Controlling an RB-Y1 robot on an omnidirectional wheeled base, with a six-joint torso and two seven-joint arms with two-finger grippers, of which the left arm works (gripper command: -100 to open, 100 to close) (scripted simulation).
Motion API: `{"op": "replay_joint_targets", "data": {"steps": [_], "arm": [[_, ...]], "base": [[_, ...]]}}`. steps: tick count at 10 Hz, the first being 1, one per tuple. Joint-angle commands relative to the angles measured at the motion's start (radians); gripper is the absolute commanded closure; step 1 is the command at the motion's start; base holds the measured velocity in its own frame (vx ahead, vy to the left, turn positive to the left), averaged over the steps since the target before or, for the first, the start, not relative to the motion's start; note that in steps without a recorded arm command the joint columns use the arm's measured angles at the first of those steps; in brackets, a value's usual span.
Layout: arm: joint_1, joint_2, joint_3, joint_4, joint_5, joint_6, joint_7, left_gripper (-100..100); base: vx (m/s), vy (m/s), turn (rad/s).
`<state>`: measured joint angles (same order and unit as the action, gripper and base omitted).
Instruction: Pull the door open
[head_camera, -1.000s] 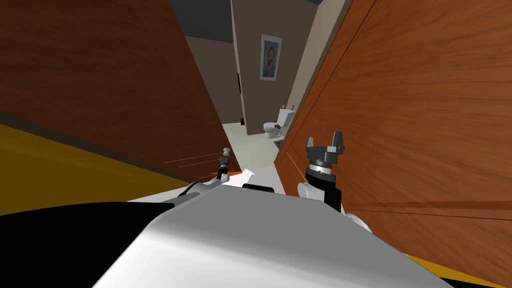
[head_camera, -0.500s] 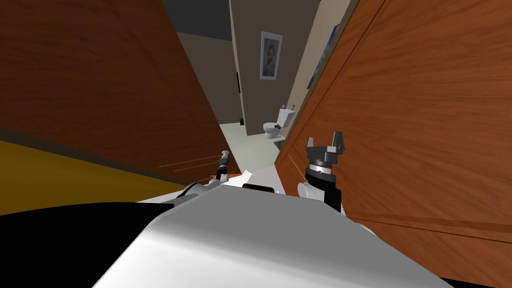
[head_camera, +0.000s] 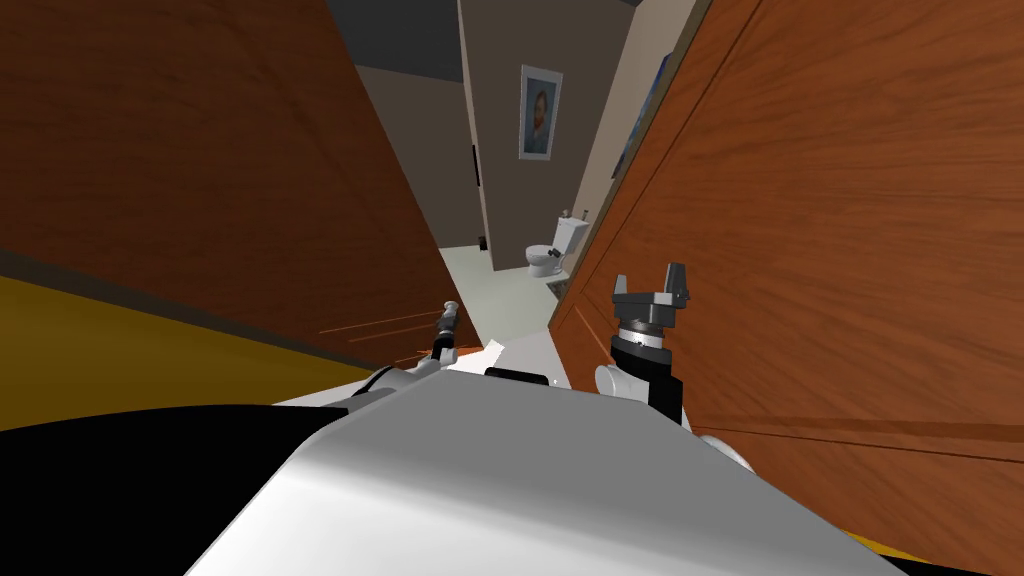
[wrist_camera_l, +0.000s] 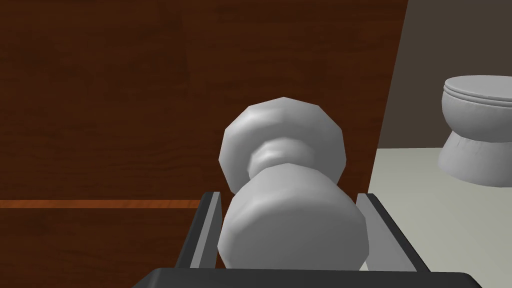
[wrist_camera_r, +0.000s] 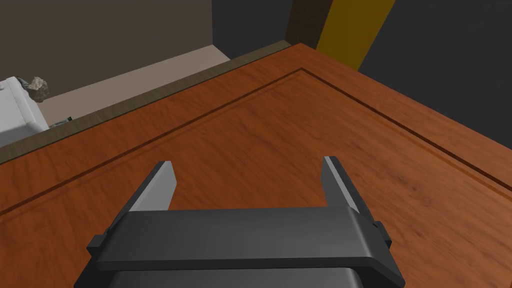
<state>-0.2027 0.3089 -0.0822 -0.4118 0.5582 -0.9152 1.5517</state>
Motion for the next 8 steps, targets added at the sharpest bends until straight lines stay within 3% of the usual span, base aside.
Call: {"op": "replay_joint_targets", "data": {"steps": [1,4,8], "arm": [[0.0,0.001,-0.015,0.007,-0.009,-0.005,0.017,100],[0.005,0.009,-0.037,0.002,-0.022,-0.008,0.039,100],[0.015,0.027,-0.088,-0.01,-0.054,-0.015,0.092,100]], "base": [[-0.181,0.049,-0.068],[-0.171,0.026,-0.063],[-0.192,0.024,-0.077]]}}
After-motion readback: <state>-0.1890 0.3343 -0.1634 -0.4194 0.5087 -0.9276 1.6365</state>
